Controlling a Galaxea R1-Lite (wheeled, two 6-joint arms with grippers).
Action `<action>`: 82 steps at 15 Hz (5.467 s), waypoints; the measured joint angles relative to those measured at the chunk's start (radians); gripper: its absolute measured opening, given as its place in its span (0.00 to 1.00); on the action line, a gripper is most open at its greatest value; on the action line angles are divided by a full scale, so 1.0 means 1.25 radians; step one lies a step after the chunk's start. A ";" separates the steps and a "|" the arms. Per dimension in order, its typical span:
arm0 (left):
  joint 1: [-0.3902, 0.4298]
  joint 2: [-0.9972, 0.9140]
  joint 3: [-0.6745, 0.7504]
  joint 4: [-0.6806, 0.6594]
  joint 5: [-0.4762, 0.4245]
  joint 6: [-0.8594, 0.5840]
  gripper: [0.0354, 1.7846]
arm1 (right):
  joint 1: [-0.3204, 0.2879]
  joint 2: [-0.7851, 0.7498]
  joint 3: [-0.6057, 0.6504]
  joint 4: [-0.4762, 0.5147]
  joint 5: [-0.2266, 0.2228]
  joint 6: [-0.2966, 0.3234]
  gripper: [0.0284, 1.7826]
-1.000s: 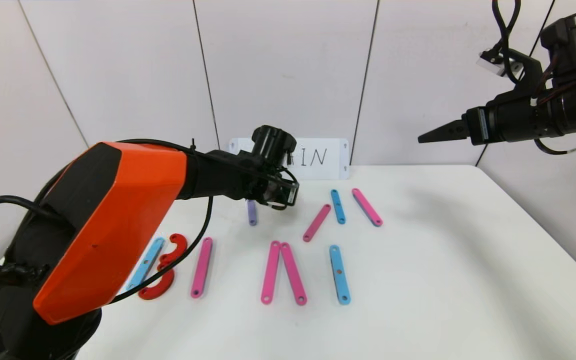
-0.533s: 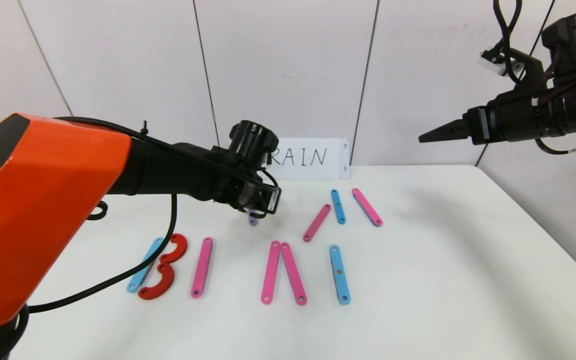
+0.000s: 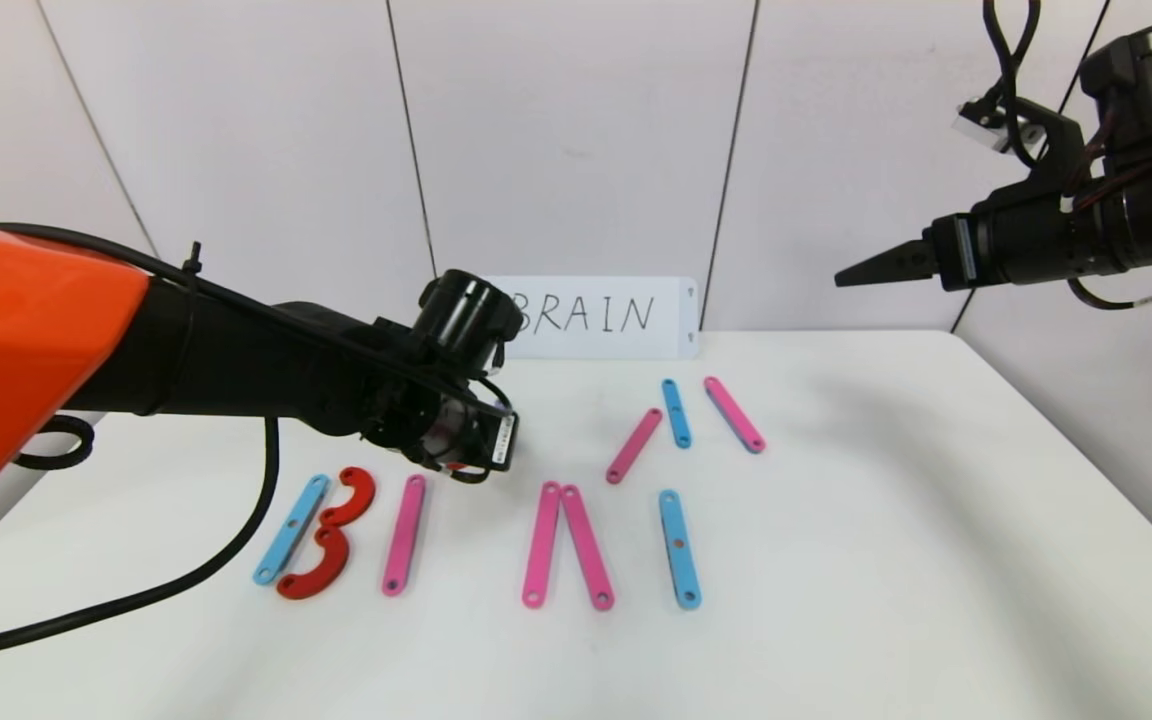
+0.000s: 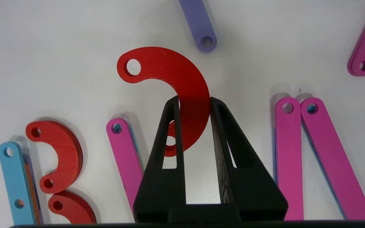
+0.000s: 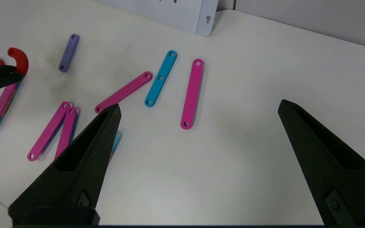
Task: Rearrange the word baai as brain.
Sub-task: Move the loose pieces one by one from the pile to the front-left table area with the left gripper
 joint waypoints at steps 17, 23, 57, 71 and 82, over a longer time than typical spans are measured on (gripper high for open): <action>0.021 0.002 0.068 0.044 -0.073 0.025 0.16 | 0.003 0.003 0.001 0.001 -0.001 0.000 0.97; 0.044 0.002 0.071 0.037 -0.129 0.089 0.16 | 0.003 0.005 0.001 0.001 0.000 0.000 0.97; 0.056 0.179 -0.205 0.018 -0.031 -0.084 0.98 | 0.004 0.006 0.003 0.000 -0.001 0.000 0.97; 0.060 0.259 -0.281 0.020 0.023 -0.092 0.30 | 0.004 0.005 0.004 0.001 0.000 0.000 0.97; 0.051 0.188 -0.242 0.056 0.055 -0.155 0.14 | 0.006 0.002 0.009 0.000 0.000 -0.005 0.97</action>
